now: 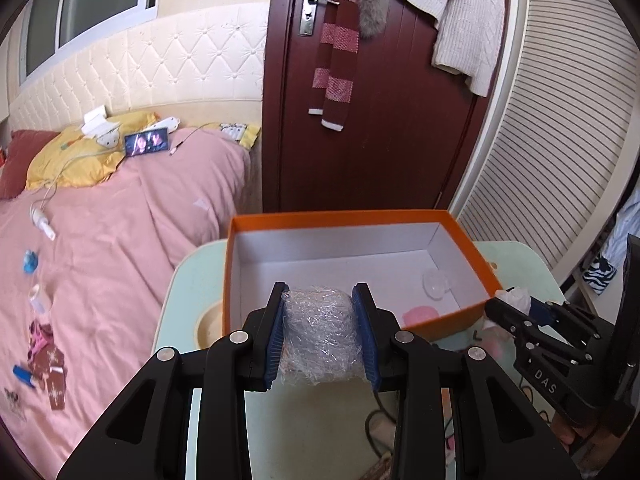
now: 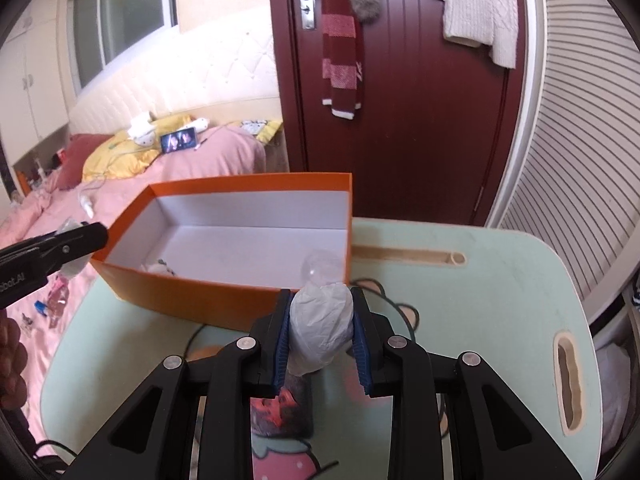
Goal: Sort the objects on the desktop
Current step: 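Lower both held items into the orange box and open both tools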
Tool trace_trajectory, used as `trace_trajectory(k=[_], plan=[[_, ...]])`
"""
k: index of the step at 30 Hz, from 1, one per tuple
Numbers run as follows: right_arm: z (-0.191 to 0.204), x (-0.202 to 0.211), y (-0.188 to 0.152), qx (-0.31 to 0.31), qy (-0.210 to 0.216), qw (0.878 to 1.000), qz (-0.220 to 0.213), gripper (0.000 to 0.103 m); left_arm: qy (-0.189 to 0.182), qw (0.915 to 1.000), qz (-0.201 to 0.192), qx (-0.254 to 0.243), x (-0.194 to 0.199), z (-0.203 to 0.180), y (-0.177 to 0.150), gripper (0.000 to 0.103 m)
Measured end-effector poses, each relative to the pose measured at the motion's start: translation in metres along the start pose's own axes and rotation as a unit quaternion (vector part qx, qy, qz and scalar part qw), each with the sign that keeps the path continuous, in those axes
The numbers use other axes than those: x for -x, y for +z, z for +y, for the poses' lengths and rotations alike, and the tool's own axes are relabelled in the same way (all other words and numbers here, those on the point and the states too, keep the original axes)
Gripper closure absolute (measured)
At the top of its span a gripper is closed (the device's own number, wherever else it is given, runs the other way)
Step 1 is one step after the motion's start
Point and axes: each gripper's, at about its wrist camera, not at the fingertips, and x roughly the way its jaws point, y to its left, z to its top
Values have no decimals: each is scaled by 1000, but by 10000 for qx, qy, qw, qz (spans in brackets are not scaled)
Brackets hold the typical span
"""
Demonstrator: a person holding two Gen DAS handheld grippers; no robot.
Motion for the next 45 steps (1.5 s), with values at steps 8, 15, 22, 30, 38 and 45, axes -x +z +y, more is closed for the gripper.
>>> trace_trajectory(k=[8, 15, 22, 30, 38, 45], plan=[[-2, 4, 21, -41, -28, 9998, -190, 77, -1, 10000, 18, -16, -18, 1, 16, 69], [10, -2, 42, 19, 193, 9992, -349, 76, 5, 9998, 168, 56, -36, 2, 21, 69], [25, -24, 53, 86, 309, 9992, -242, 76, 25, 9993, 350, 91, -53, 4, 22, 69], [31, -45, 47, 112, 389, 9992, 55, 76, 8, 9981, 603, 116, -68, 4, 13, 69], [30, -60, 39, 124, 337, 9990, 263, 76, 49, 9962, 871, 50, -84, -1, -1, 68], [29, -70, 29, 194, 122, 9994, 278, 76, 6, 9958, 914, 97, -88, -3, -5, 68]])
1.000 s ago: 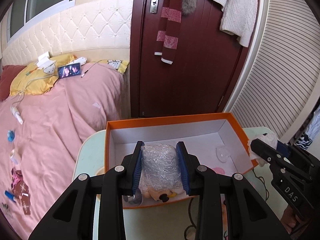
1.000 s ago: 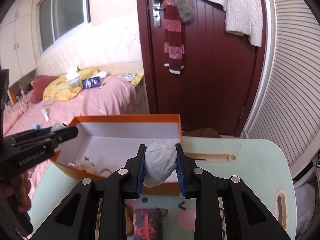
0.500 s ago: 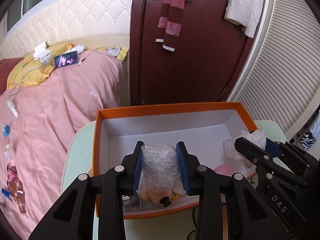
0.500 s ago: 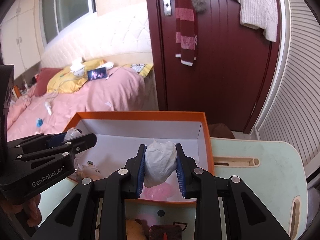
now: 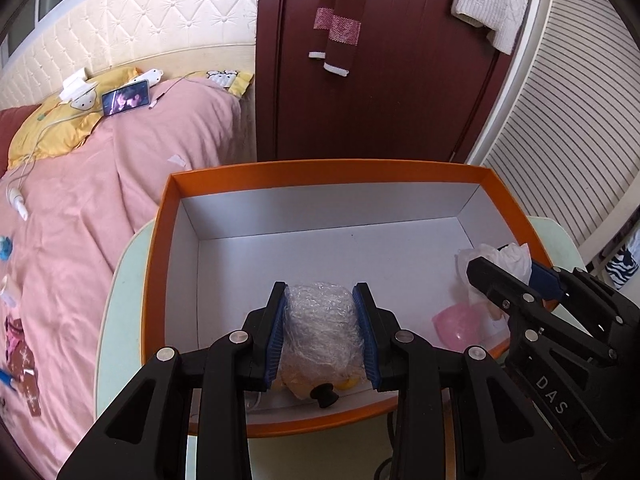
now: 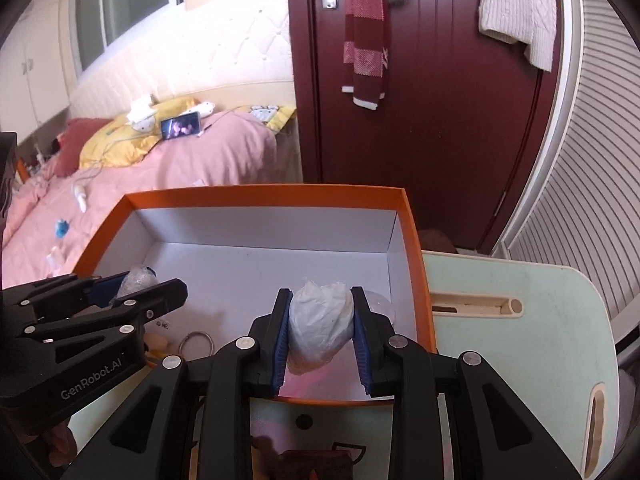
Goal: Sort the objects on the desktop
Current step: 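Lower both held items into the orange box and open both tools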
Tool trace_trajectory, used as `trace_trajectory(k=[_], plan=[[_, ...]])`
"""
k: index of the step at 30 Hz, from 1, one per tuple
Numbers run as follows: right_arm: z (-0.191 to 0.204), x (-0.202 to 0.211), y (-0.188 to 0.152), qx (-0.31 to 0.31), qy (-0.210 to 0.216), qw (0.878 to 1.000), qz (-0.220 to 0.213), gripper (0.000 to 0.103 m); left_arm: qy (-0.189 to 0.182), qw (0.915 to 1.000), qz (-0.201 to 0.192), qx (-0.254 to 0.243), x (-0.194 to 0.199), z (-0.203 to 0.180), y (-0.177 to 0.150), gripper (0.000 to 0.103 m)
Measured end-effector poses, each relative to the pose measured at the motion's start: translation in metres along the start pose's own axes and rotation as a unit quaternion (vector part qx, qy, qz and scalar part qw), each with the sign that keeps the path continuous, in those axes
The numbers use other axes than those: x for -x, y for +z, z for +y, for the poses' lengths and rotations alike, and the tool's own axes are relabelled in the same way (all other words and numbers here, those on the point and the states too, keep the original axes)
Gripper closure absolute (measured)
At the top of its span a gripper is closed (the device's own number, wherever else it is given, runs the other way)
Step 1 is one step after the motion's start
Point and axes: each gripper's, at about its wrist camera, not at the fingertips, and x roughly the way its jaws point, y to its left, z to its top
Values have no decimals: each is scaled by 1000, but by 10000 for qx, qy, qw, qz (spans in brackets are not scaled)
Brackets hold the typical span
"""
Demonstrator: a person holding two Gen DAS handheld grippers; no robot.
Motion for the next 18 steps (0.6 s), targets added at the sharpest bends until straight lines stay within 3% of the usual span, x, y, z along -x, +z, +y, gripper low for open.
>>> trace_trajectory(k=[8, 11, 15, 17, 18], plan=[[0, 1, -1, 15, -2, 10000, -44, 76, -16, 10000, -6, 15, -1, 0, 0, 65], [2, 3, 0, 75, -31, 9999, -85, 57, -62, 10000, 32, 27, 0, -2, 1, 57], [0, 7, 1, -34, 99, 9999, -50, 50, -24, 9998, -150, 158, 17, -1, 1, 53], [-3, 15, 2, -111, 54, 9998, -185, 44, 86, 9991, -352, 223, 29, 2, 1, 26], [-6, 21, 2, -155, 24, 9995, -286, 41, 78, 9985, -468, 275, 36, 5, 1, 20]])
